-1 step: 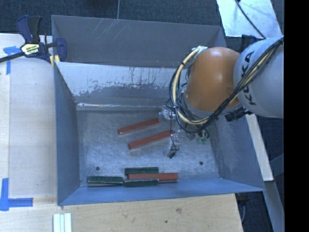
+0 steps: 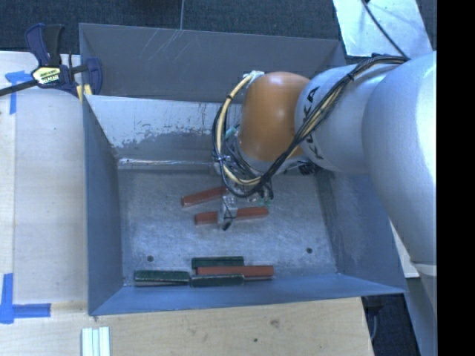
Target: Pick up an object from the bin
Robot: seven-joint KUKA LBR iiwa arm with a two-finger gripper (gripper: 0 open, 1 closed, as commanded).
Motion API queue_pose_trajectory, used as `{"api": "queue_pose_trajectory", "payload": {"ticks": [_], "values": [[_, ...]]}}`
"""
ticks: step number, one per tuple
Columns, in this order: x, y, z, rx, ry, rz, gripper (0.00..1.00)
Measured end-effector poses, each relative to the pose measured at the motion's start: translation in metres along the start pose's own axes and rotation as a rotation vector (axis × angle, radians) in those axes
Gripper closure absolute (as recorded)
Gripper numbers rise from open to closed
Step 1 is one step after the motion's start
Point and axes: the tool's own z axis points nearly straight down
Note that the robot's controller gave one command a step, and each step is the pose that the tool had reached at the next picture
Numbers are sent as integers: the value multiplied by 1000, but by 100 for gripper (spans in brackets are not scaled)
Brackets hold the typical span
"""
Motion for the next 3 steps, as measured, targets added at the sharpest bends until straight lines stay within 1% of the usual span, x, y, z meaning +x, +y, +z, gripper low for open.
{"api": "queue_pose_trajectory", "payload": {"ticks": [1, 2, 3], "values": [[-2, -1, -8, 0, -4, 3, 100], [-1, -2, -5, 1, -4, 4, 0], [-2, -1, -8, -1, -8, 5, 100]]}}
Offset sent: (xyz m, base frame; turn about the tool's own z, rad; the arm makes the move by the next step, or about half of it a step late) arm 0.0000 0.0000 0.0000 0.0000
